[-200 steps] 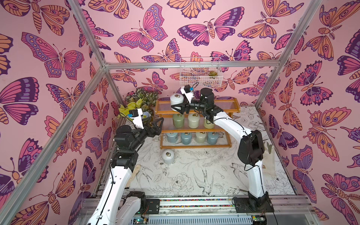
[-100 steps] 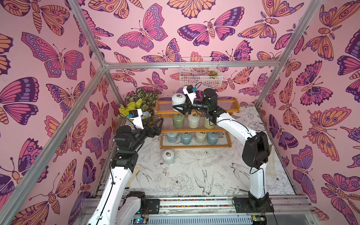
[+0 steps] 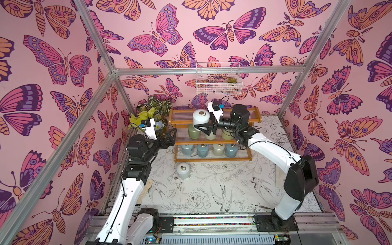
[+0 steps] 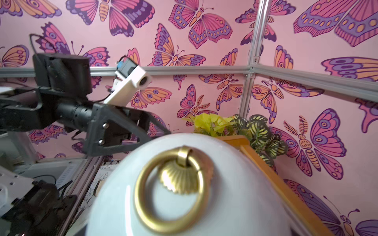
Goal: Remove the tea canisters from the shelf
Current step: Pick up the tea canister from the shelf, then place the tea canister at the center of the board.
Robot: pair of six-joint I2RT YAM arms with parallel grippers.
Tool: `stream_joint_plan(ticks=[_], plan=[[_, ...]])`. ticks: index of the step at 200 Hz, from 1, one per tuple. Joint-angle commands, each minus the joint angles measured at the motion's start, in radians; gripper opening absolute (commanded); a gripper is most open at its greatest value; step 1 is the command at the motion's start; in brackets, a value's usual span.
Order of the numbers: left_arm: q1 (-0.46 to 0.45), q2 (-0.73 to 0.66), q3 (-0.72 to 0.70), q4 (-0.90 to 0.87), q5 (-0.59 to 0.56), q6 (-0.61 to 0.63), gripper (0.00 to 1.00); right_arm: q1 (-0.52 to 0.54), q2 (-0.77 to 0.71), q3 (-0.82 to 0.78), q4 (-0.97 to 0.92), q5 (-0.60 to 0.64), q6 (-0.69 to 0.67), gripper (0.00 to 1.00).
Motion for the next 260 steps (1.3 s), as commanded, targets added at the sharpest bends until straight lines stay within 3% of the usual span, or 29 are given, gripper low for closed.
stream_joint_plan(ticks=[1, 49, 110, 187, 260], plan=[[0.004, 0.006, 0.032, -0.004, 0.016, 0.032, 1.0, 0.05, -0.082, -0.09, 0.065, 0.014, -0.078, 0.59], [0.005, 0.014, 0.035, -0.004, 0.013, 0.052, 1.0, 0.153, -0.128, -0.333, 0.128, 0.058, -0.16, 0.63], [0.005, 0.049, 0.053, -0.006, 0.022, 0.038, 1.0, 0.208, -0.028, -0.546, 0.438, 0.146, -0.055, 0.62], [0.005, 0.063, 0.063, -0.007, 0.022, 0.022, 1.0, 0.221, 0.146, -0.682, 0.671, 0.317, -0.077, 0.65], [0.006, 0.078, 0.073, -0.014, 0.029, 0.017, 1.0, 0.22, 0.308, -0.693, 0.832, 0.431, -0.036, 0.69]])
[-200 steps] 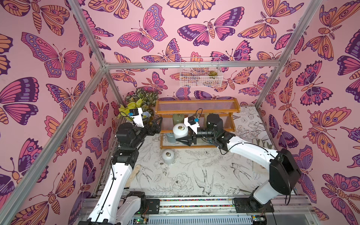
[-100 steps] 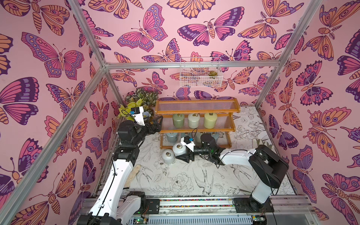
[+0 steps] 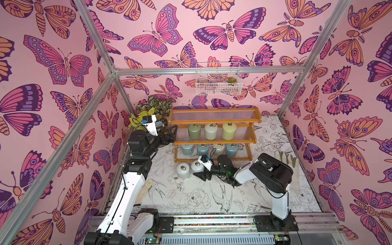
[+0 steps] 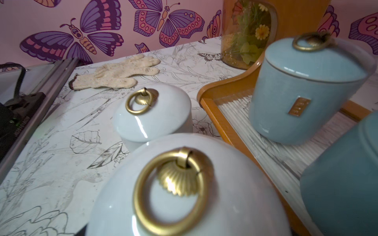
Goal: Remove the tea canisters from the shelf
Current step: Place the tea canister at the center of the board.
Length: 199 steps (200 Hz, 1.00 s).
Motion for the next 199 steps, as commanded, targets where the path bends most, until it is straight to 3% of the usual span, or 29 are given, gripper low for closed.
stream_joint_plan(ticks=[1, 69, 142, 165, 174, 199], plan=[[0.005, 0.004, 0.018, -0.014, 0.018, -0.003, 1.0, 0.006, 0.01, 0.014, 0.187, 0.054, 0.029, 0.69], [0.005, -0.014, 0.014, -0.014, 0.016, -0.003, 1.0, 0.01, 0.074, 0.029, 0.189, 0.056, 0.057, 0.74], [0.005, -0.011, 0.0, -0.012, 0.015, -0.002, 1.0, 0.031, 0.082, 0.015, 0.13, 0.048, 0.047, 0.87], [0.005, -0.011, -0.005, -0.008, 0.011, -0.002, 1.0, 0.032, 0.064, 0.016, 0.099, 0.053, 0.043, 0.93], [0.005, -0.011, -0.007, -0.005, 0.011, 0.0, 1.0, 0.032, 0.052, 0.015, 0.088, 0.059, 0.039, 1.0], [0.005, -0.008, -0.008, -0.002, 0.007, 0.009, 1.0, 0.032, -0.012, 0.005, 0.058, 0.105, 0.019, 0.99]])
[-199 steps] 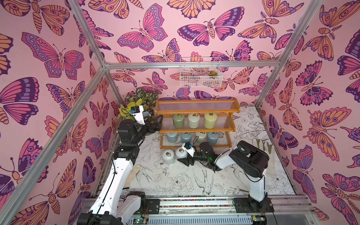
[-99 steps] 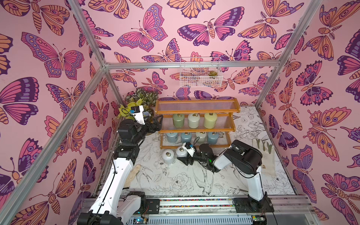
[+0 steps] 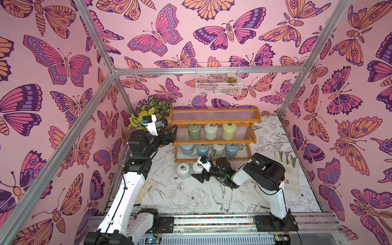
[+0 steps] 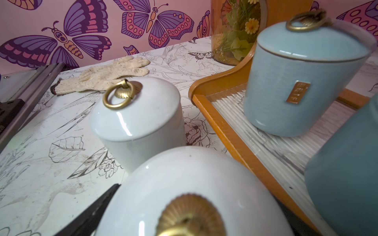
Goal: Remove the tea canisters from the shelf
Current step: Place the tea canister at the center of the board.
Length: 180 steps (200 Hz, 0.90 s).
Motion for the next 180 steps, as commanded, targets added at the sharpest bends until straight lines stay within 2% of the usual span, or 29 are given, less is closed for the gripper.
stream_joint_plan(ticks=[1, 42, 74, 96, 110, 144, 180], plan=[[0.005, -0.008, -0.008, -0.001, 0.006, 0.012, 1.0, 0.008, -0.078, 0.003, -0.038, 0.042, -0.024, 0.99], [0.006, -0.001, -0.003, 0.009, -0.005, 0.013, 1.0, -0.015, -0.243, 0.008, -0.155, 0.089, -0.071, 0.99], [0.006, 0.038, 0.029, 0.008, -0.002, -0.017, 1.0, -0.077, -0.405, 0.029, -0.276, 0.092, -0.022, 0.99], [0.006, 0.075, 0.057, 0.009, -0.01, -0.044, 1.0, -0.079, -0.56, 0.094, -0.548, 0.197, -0.053, 0.99], [0.005, 0.096, 0.072, 0.01, 0.019, -0.049, 1.0, -0.08, -0.642, 0.117, -0.657, 0.301, -0.032, 0.99], [-0.009, 0.132, 0.096, 0.023, 0.078, -0.017, 1.0, -0.108, -0.778, 0.139, -0.759, 0.478, -0.044, 0.99], [-0.023, 0.132, 0.096, 0.072, 0.115, 0.02, 1.0, -0.227, -0.844, 0.111, -0.821, 0.53, 0.025, 0.99]])
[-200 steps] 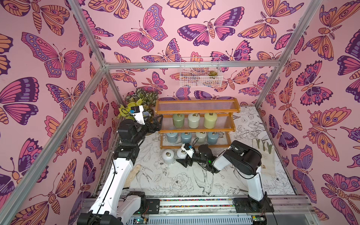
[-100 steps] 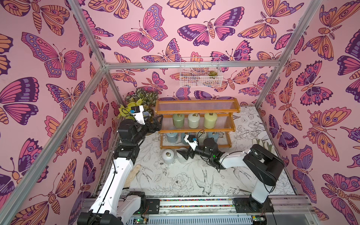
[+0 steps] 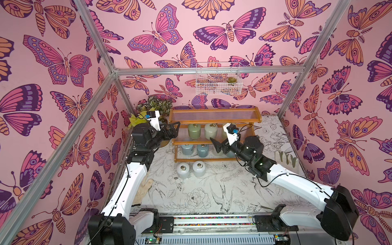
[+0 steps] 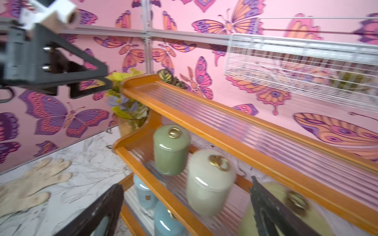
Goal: Remove the tea canisters from the shelf
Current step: Place the tea canister at the center of the board, then pick up the tea canister from the shelf.
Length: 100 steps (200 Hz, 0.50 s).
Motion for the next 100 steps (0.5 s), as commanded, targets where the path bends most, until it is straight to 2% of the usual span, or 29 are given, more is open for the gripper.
stream_joint_plan(ticks=[1, 23, 60, 100], plan=[[-0.009, 0.001, 0.018, 0.061, 0.056, 0.039, 1.0, -0.071, -0.019, -0.02, -0.113, 0.097, 0.055, 0.99], [-0.01, 0.004, 0.017, 0.091, 0.088, 0.047, 1.0, -0.127, -0.043, -0.085, -0.067, 0.088, 0.088, 0.99], [-0.011, 0.011, 0.02, 0.103, 0.102, 0.053, 1.0, -0.138, -0.076, -0.165, -0.01, 0.071, 0.08, 0.99], [-0.01, 0.027, 0.031, 0.103, 0.12, 0.048, 1.0, -0.163, 0.004, -0.178, 0.077, 0.075, 0.099, 0.99]])
